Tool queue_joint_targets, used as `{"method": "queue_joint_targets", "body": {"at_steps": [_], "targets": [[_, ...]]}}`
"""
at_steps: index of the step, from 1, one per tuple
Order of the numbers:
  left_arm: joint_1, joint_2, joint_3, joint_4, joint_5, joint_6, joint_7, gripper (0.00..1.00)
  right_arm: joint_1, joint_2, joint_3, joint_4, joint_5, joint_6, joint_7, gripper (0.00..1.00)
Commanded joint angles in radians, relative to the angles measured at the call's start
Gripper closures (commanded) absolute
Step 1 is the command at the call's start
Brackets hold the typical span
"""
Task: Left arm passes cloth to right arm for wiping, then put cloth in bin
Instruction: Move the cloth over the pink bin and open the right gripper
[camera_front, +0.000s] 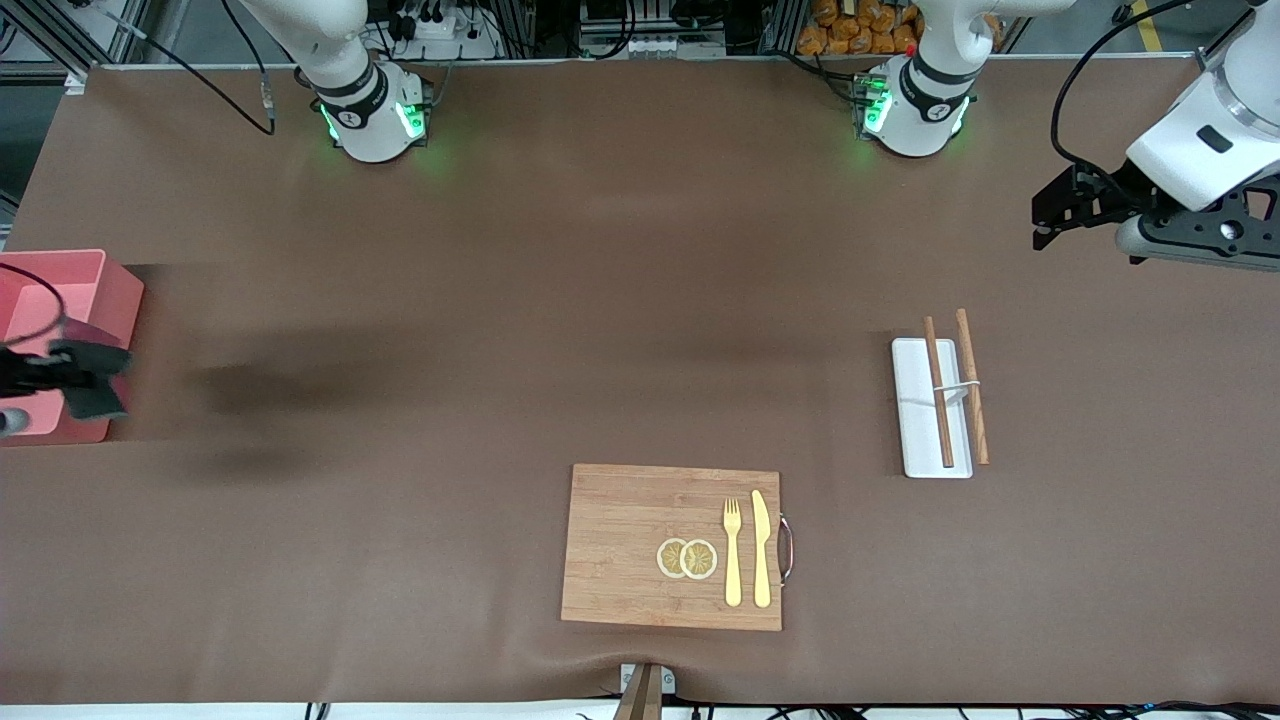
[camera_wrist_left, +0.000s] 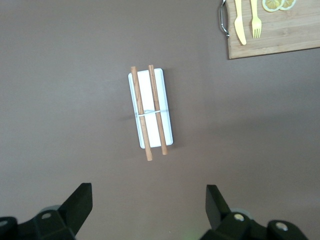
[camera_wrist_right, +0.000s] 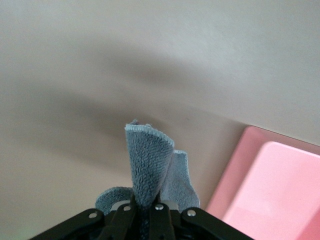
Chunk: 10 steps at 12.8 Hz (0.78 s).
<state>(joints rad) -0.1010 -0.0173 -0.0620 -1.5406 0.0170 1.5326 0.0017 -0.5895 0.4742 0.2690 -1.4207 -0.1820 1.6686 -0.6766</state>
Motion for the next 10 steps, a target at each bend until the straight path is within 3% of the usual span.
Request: {"method": "queue_joint_targets", "body": {"at_steps": [1,4,7,8,9,10], "targets": [[-0.002,-0.013,-0.007,0.007,0.034,-0.014,-0.102,0.0,-0.085,0.006,0.007,0.035,-0.063,-0.007,-0.197,1.0],[0.007,-0.012,-0.009,0.008,0.02,-0.016,-0.1,0.0,-0.144,0.023,-0.016,0.124,-0.123,0.005,-0.403,1.0],[0.009,-0.012,-0.007,0.0,0.02,-0.019,-0.1,0.0,-0.194,0.049,-0.036,0.154,-0.113,0.101,-0.611,1.0],[0.011,-0.013,0.001,0.008,0.018,-0.019,-0.1,0.0,-0.222,0.081,-0.036,0.151,-0.094,0.135,-0.689,0.83],[0.011,-0.016,0.004,0.008,0.018,-0.019,-0.098,0.0,-0.239,0.127,-0.036,0.151,-0.062,0.169,-0.73,0.6],[0.009,-0.016,0.005,0.005,0.017,-0.019,-0.098,0.0,-0.24,0.136,-0.036,0.151,-0.051,0.175,-0.727,0.29]]}}
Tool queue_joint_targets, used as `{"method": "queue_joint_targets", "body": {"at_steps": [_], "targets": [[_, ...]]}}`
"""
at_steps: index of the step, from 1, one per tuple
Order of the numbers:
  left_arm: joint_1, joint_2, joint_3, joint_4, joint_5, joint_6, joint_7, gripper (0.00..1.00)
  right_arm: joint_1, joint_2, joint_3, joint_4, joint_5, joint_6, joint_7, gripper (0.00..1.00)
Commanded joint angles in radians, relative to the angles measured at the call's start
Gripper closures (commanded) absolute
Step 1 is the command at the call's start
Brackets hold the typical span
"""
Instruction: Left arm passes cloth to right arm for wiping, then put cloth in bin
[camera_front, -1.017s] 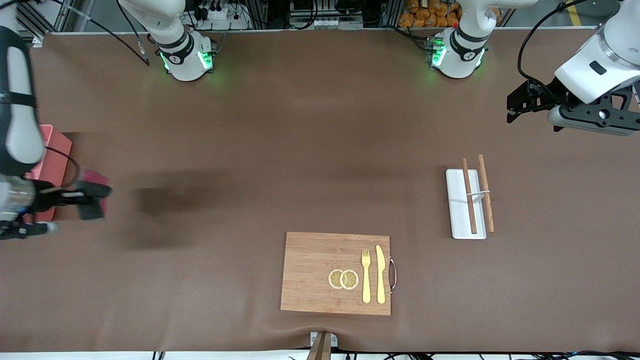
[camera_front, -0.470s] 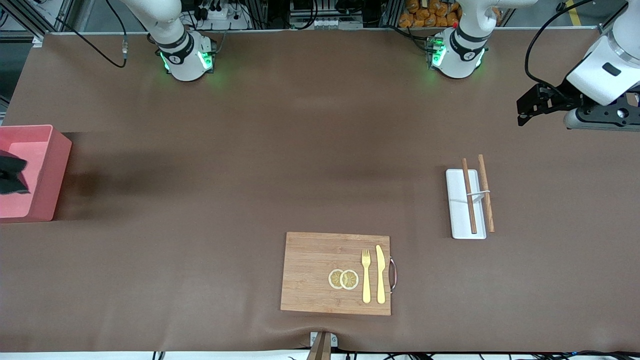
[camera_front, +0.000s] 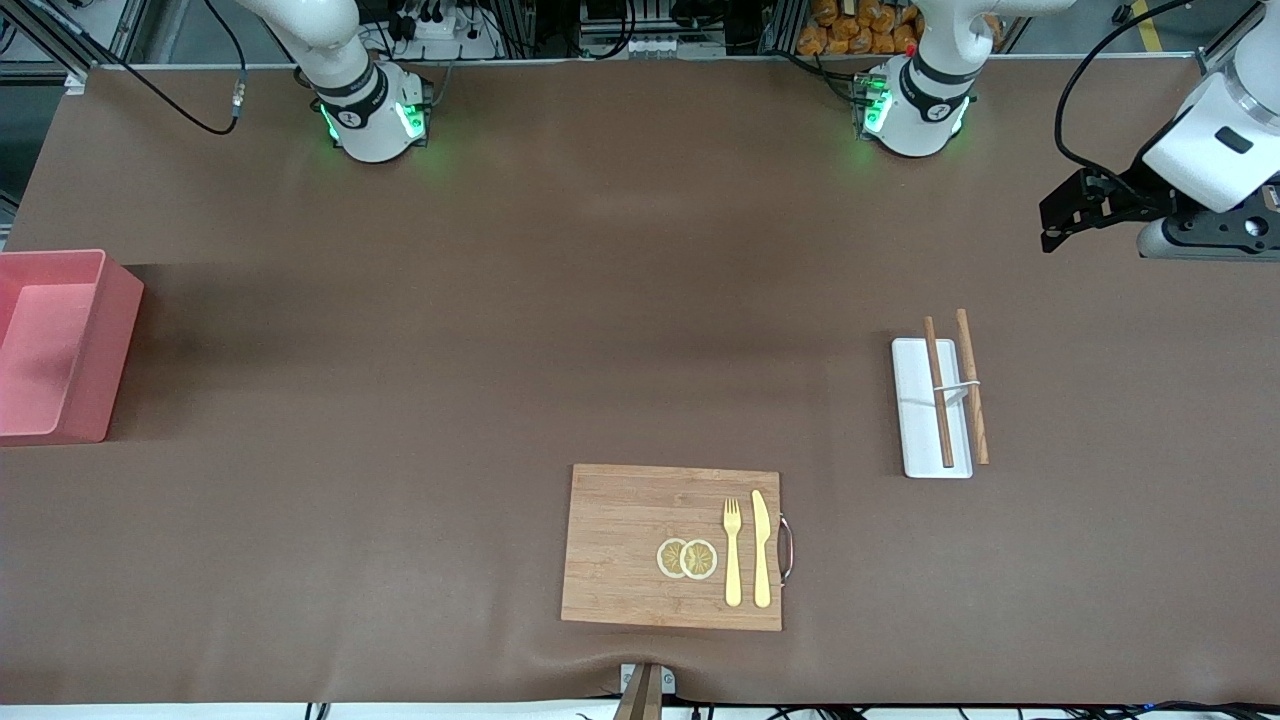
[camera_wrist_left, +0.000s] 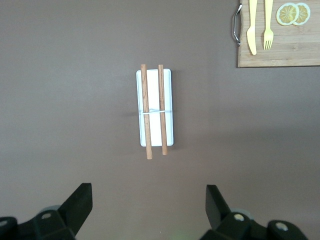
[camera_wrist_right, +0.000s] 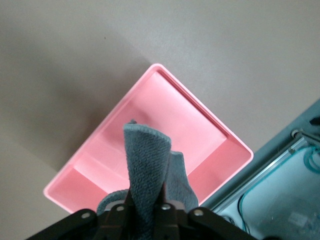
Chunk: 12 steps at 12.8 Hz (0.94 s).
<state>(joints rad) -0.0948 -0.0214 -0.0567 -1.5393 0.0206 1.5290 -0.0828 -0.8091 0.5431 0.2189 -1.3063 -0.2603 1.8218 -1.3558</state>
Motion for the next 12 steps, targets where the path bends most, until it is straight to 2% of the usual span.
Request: {"method": "queue_joint_targets", "body": {"at_steps": [1,3,4,7,9,12], "targets": [[0.004,-0.009,0.001,0.007,0.013,-0.015,-0.015,0.0,-0.015,0.066,0.014,0.036,0.02,0.021,-0.04,0.21],[0.013,-0.009,0.003,0.018,0.012,-0.015,-0.015,0.0,-0.008,0.06,0.014,0.036,0.016,0.016,-0.036,0.04],[0.013,-0.009,0.003,0.016,0.012,-0.015,-0.017,0.0,-0.002,0.057,0.017,0.038,0.016,0.013,-0.034,0.0],[0.02,-0.009,0.003,0.031,-0.016,-0.015,-0.015,0.0,0.039,0.009,0.02,0.045,0.012,-0.063,0.006,0.0],[0.036,-0.009,0.005,0.034,-0.019,-0.015,-0.014,0.0,0.105,-0.052,0.016,0.045,0.009,-0.099,0.082,0.0],[0.041,-0.011,-0.006,0.033,-0.022,-0.015,-0.015,0.0,0.195,-0.101,0.022,0.045,0.004,-0.296,0.408,0.0]]}}
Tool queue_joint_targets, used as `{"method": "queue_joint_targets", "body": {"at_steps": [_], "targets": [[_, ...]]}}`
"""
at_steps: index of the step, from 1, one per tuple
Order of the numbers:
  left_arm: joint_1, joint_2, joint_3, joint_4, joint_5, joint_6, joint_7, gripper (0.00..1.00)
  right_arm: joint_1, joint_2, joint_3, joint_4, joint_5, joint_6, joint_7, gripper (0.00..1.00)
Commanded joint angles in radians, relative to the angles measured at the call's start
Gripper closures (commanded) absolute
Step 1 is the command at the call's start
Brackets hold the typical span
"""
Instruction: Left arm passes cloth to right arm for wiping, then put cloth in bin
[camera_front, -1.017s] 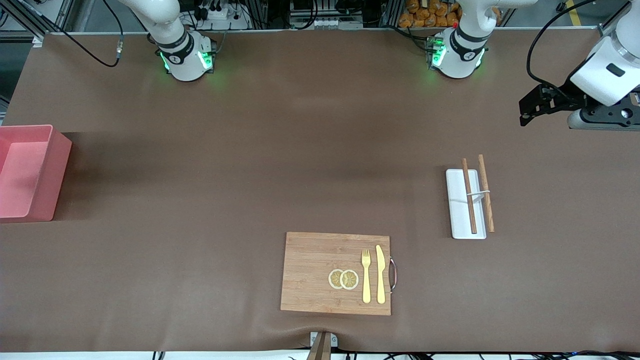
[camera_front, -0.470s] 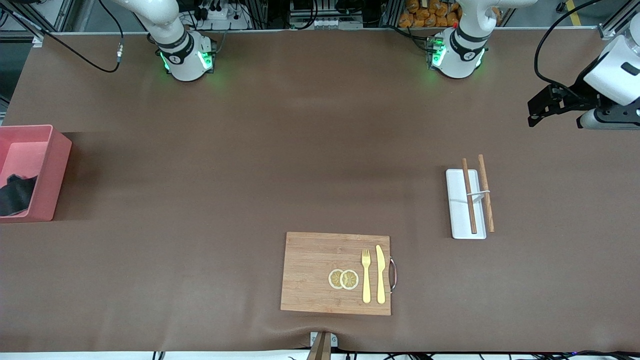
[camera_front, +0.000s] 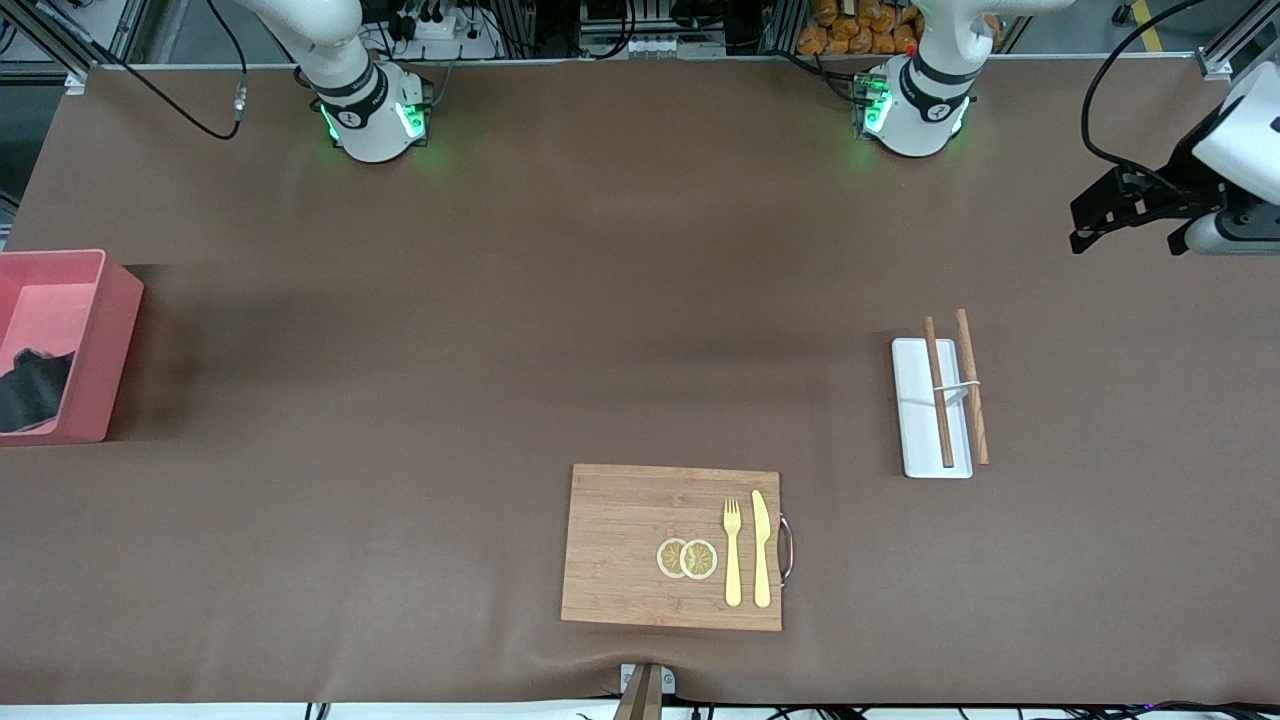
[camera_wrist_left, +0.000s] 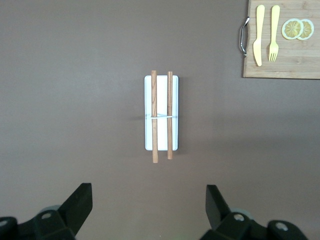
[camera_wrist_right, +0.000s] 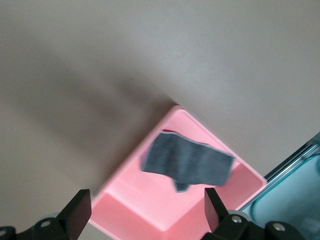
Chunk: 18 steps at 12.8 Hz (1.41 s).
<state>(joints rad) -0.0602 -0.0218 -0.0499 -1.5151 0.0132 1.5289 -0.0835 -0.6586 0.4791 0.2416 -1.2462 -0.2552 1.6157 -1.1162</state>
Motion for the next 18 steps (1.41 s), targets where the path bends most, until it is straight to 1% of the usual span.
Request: {"method": "queue_joint_targets", "body": {"at_steps": [1,3,5,7,10,12,13,15,16,17,18], "targets": [[0.003,-0.012,-0.014,0.009,-0.015,-0.016,-0.016,0.0,0.074,-0.051,0.001,-0.015,0.005,-0.138,0.278,0.0],[0.002,-0.012,-0.016,0.01,-0.015,-0.056,-0.015,0.0,0.12,-0.053,0.005,-0.019,0.019,-0.189,0.422,0.0],[0.002,-0.012,-0.019,0.01,-0.013,-0.082,-0.015,0.0,0.177,-0.051,0.007,-0.029,0.022,-0.194,0.545,0.0],[0.002,-0.012,-0.016,0.01,-0.012,-0.084,-0.015,0.0,0.233,-0.056,0.007,-0.032,0.066,-0.244,0.703,0.0],[0.01,-0.012,-0.016,0.013,-0.012,-0.082,-0.013,0.0,0.339,-0.07,0.007,-0.033,0.077,-0.303,0.941,0.0],[0.007,-0.012,-0.018,0.013,-0.01,-0.082,-0.016,0.0,0.384,-0.074,0.007,-0.033,0.16,-0.33,1.082,0.0],[0.007,-0.012,-0.018,0.013,-0.01,-0.082,-0.016,0.0,0.423,-0.08,0.007,-0.036,0.178,-0.33,1.158,0.0],[0.005,-0.012,-0.016,0.013,-0.012,-0.082,-0.016,0.0,0.494,-0.083,0.004,-0.036,0.18,-0.326,1.266,0.0],[0.006,-0.012,-0.018,0.013,-0.015,-0.082,-0.016,0.0,0.5,-0.083,0.002,-0.036,0.182,-0.32,1.279,0.0],[0.01,-0.012,-0.018,0.013,-0.019,-0.081,-0.015,0.0,0.496,-0.085,0.002,-0.036,0.203,-0.32,1.277,0.0],[0.008,-0.012,-0.015,0.013,-0.03,-0.081,-0.016,0.0,0.51,-0.103,-0.013,-0.035,0.227,-0.318,1.286,0.0]]}}
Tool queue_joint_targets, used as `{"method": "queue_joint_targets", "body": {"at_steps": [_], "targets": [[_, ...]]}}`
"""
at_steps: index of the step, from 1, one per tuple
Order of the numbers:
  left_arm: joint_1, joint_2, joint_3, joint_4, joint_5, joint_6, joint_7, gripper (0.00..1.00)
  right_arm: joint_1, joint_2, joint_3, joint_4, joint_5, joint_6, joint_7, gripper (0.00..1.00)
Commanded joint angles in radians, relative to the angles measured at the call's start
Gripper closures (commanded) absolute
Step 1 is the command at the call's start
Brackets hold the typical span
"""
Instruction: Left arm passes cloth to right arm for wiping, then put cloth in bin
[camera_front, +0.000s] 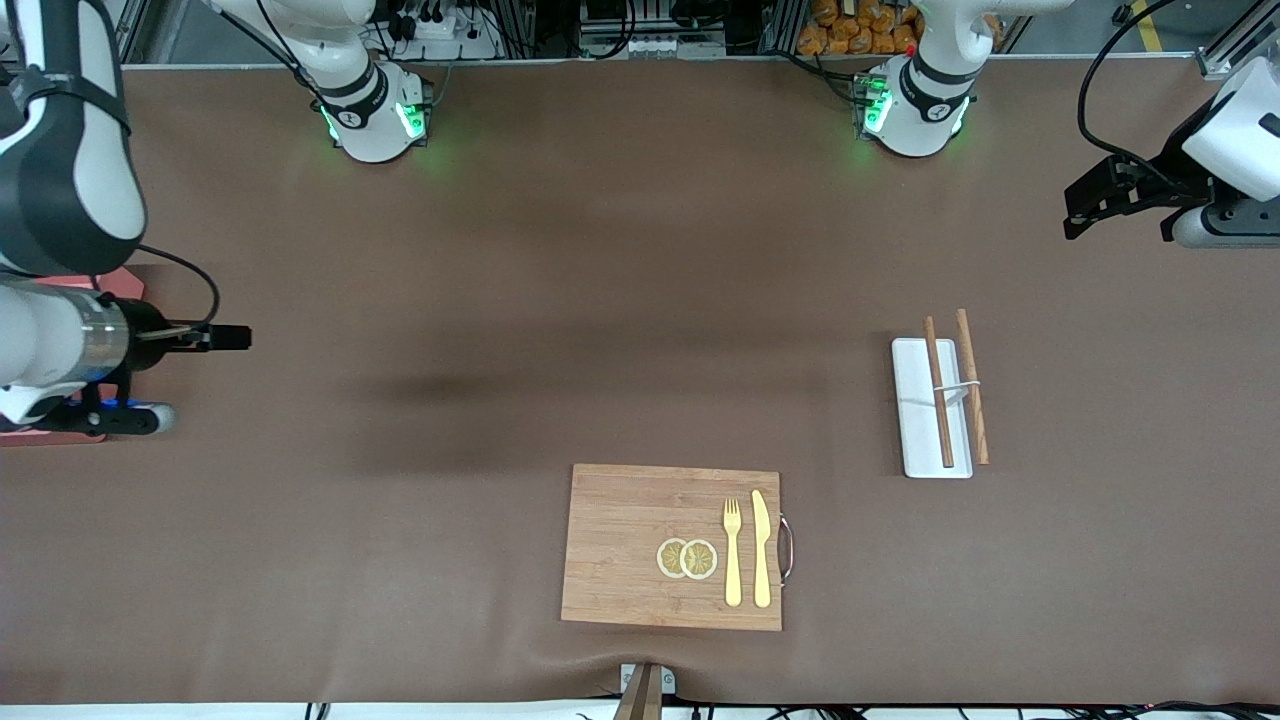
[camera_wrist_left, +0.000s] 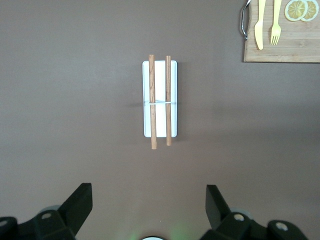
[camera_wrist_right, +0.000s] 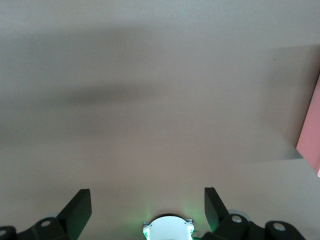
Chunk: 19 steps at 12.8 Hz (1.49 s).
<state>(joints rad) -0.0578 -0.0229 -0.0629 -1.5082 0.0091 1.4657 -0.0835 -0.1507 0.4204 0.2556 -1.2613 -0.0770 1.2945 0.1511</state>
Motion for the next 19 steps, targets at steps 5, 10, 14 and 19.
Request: {"method": "queue_joint_targets", "body": {"at_steps": [5,10,14,19], "targets": [[0.0,-0.011,-0.006,0.006,-0.024,-0.018,-0.016,0.0,0.043,-0.185,-0.128,-0.071,0.037,0.052,0.001,0.0],[0.0,-0.011,-0.029,0.006,-0.026,-0.019,-0.016,0.0,0.046,-0.483,-0.206,-0.385,0.04,0.225,-0.07,0.0],[0.0,-0.011,-0.048,0.006,-0.021,-0.019,-0.016,0.0,0.062,-0.574,-0.216,-0.492,0.049,0.316,-0.071,0.0],[0.01,-0.014,-0.037,0.005,-0.021,-0.019,-0.016,0.0,0.092,-0.461,-0.217,-0.31,0.048,0.335,-0.058,0.0]]}}
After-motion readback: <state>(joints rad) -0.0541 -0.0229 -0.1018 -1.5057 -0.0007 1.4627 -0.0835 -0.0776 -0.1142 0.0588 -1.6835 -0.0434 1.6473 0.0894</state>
